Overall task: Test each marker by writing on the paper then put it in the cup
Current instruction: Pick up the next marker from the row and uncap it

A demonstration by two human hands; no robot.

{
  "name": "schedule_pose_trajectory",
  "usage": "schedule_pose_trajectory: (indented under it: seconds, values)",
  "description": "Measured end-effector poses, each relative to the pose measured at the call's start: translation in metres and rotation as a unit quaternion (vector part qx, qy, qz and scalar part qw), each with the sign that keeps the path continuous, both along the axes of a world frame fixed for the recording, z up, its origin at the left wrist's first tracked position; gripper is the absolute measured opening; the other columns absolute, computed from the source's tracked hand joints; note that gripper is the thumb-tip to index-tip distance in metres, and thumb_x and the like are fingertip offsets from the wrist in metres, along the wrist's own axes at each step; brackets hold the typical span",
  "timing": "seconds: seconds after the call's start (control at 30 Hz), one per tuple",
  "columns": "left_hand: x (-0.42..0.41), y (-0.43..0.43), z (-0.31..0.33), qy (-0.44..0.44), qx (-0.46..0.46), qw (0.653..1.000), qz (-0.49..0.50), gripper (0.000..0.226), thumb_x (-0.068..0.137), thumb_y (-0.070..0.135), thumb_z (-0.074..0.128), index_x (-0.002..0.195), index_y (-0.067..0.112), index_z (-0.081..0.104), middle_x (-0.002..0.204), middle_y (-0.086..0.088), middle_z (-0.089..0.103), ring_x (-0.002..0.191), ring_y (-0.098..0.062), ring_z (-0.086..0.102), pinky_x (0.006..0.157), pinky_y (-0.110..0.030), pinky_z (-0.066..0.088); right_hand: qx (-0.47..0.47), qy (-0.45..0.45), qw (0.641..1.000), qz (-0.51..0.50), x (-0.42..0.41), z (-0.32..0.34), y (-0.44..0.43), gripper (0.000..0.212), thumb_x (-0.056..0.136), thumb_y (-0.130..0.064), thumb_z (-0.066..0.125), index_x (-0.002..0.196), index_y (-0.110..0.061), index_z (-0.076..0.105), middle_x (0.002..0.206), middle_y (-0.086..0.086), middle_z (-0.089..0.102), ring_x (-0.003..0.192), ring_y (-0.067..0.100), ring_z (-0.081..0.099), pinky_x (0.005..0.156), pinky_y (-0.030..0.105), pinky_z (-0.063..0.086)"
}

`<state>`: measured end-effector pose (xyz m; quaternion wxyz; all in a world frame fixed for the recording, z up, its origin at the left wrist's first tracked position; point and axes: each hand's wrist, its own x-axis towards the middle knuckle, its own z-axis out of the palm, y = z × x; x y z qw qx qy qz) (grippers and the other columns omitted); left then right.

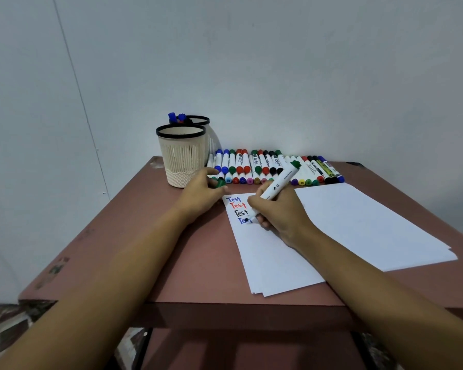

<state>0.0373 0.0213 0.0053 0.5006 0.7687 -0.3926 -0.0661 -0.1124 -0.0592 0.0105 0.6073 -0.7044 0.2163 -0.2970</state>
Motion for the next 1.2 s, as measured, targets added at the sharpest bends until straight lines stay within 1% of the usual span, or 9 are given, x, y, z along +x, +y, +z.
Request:
schedule_pose_trajectory:
  seconds: [0.13, 0.27, 0.47, 0.57, 0.63, 0.8, 1.0, 1.1, 1.2]
  values:
    - [0.0034, -0.0018, -0.0018, 0.014, -0.003, 1.000, 0.010, 0.031, 0.083, 0.020, 0.069, 0.110, 0.012, 0.055, 0.085, 0.008, 0.053, 0.081, -0.007, 0.051, 0.070, -0.016, 0.042, -0.029, 0.028, 0.999, -0.006, 0.0008, -0.0017, 0.0011, 0.021, 0.082, 0.002, 0.059, 0.068, -0.009, 0.047, 0.042, -0.003, 0.050, 0.039, 0.010, 0.046, 0.041, 0.021, 0.036]
    - [0.0031, -0.0012, -0.0018, 0.003, 0.000, 1.000, 0.010, 0.023, 0.082, 0.020, 0.070, 0.099, 0.014, 0.056, 0.084, 0.007, 0.053, 0.079, -0.007, 0.051, 0.069, -0.017, 0.042, -0.035, 0.034, 0.999, 0.001, 0.0008, -0.0009, 0.0026, 0.019, 0.084, 0.000, 0.060, 0.071, -0.009, 0.050, 0.049, 0.002, 0.053, 0.039, 0.009, 0.049, 0.041, 0.022, 0.041]
    - [0.0019, -0.0009, -0.0015, -0.013, 0.012, 1.000, 0.007, 0.021, 0.082, 0.021, 0.069, 0.096, 0.016, 0.056, 0.086, 0.006, 0.053, 0.086, -0.013, 0.053, 0.074, -0.022, 0.045, -0.054, 0.035, 0.998, 0.019, -0.0004, -0.0002, 0.0044, 0.020, 0.084, 0.000, 0.061, 0.069, -0.008, 0.051, 0.052, 0.006, 0.055, 0.041, 0.010, 0.051, 0.041, 0.021, 0.045]
    - [0.0014, -0.0006, -0.0009, -0.014, 0.014, 1.000, 0.003, 0.020, 0.082, 0.020, 0.069, 0.096, 0.016, 0.055, 0.086, 0.007, 0.052, 0.087, -0.013, 0.052, 0.076, -0.024, 0.044, -0.076, 0.038, 0.996, 0.005, 0.0001, -0.0017, 0.0049, 0.019, 0.082, 0.000, 0.062, 0.068, -0.009, 0.051, 0.049, 0.004, 0.053, 0.041, 0.012, 0.049, 0.040, 0.021, 0.042]
    - [0.0009, 0.0001, -0.0005, -0.016, 0.014, 1.000, 0.002, 0.020, 0.082, 0.021, 0.069, 0.096, 0.016, 0.056, 0.085, 0.009, 0.051, 0.086, -0.011, 0.051, 0.073, -0.022, 0.043, -0.083, 0.039, 0.996, -0.009, 0.0008, -0.0031, 0.0045, 0.019, 0.080, 0.000, 0.061, 0.069, -0.010, 0.049, 0.047, 0.001, 0.050, 0.040, 0.011, 0.047, 0.041, 0.021, 0.039]
    - [0.0001, 0.0008, -0.0002, -0.018, 0.015, 1.000, 0.002, 0.019, 0.083, 0.021, 0.068, 0.096, 0.017, 0.055, 0.083, 0.013, 0.049, 0.085, -0.010, 0.050, 0.076, -0.024, 0.041, -0.037, 0.024, 0.999, 0.002, 0.0002, -0.0021, 0.0020, 0.021, 0.084, 0.002, 0.059, 0.070, -0.011, 0.048, 0.046, -0.001, 0.052, 0.039, 0.008, 0.049, 0.040, 0.020, 0.039]
    - [-0.0002, 0.0010, -0.0003, -0.021, 0.018, 1.000, -0.001, 0.020, 0.083, 0.021, 0.068, 0.097, 0.017, 0.054, 0.084, 0.011, 0.049, 0.084, -0.010, 0.049, 0.067, -0.019, 0.041, -0.085, 0.039, 0.996, 0.006, -0.0002, -0.0024, 0.0052, 0.021, 0.082, -0.001, 0.061, 0.067, -0.009, 0.049, 0.049, 0.004, 0.051, 0.039, 0.012, 0.047, 0.040, 0.021, 0.040]
    - [0.0000, 0.0003, -0.0009, -0.021, 0.021, 1.000, 0.004, 0.020, 0.083, 0.022, 0.068, 0.098, 0.017, 0.056, 0.088, 0.006, 0.052, 0.086, -0.011, 0.050, 0.070, -0.021, 0.038, -0.075, 0.051, 0.996, 0.013, 0.0007, -0.0031, 0.0048, 0.023, 0.081, -0.002, 0.062, 0.065, -0.007, 0.046, 0.053, 0.011, 0.049, 0.037, 0.013, 0.044, 0.041, 0.022, 0.038]
    - [0.0001, -0.0002, -0.0011, -0.020, 0.019, 1.000, 0.002, 0.020, 0.083, 0.021, 0.068, 0.098, 0.017, 0.056, 0.089, 0.005, 0.052, 0.086, -0.011, 0.050, 0.066, -0.018, 0.039, -0.057, 0.045, 0.997, 0.005, 0.0014, -0.0032, 0.0029, 0.023, 0.082, -0.002, 0.060, 0.064, -0.008, 0.046, 0.047, 0.006, 0.050, 0.037, 0.014, 0.043, 0.041, 0.022, 0.036]
